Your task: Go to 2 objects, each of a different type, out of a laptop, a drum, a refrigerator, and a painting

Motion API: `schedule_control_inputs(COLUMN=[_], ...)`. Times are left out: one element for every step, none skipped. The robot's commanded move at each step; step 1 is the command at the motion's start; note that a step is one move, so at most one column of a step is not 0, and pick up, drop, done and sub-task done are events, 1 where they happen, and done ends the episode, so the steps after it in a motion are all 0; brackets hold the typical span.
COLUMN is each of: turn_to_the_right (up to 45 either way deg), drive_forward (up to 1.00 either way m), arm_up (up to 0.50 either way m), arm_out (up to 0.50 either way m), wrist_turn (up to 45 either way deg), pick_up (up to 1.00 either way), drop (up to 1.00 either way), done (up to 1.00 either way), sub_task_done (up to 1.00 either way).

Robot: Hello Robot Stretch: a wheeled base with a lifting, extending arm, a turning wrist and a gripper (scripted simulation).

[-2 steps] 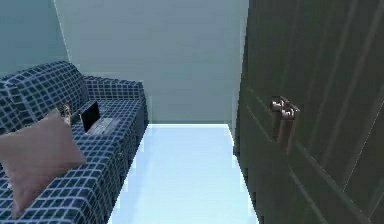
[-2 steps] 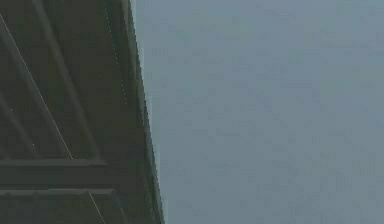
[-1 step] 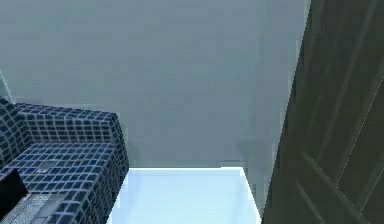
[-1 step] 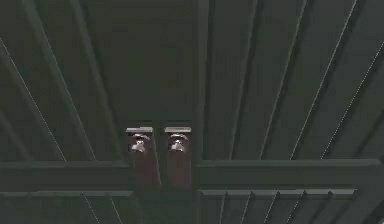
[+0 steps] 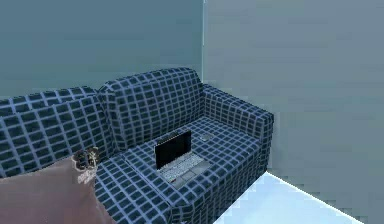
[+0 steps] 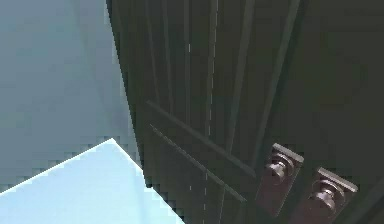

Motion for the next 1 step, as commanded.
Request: schedule_control_inputs(turn_to_the_right=[0.0], drive_forward=[0.00], arm_up=[0.00], arm_out=[0.00], wrist_turn=[0.0], pick_up=[0.00], drop=[0.00], done=[1.00], sub_task_done=[0.00])
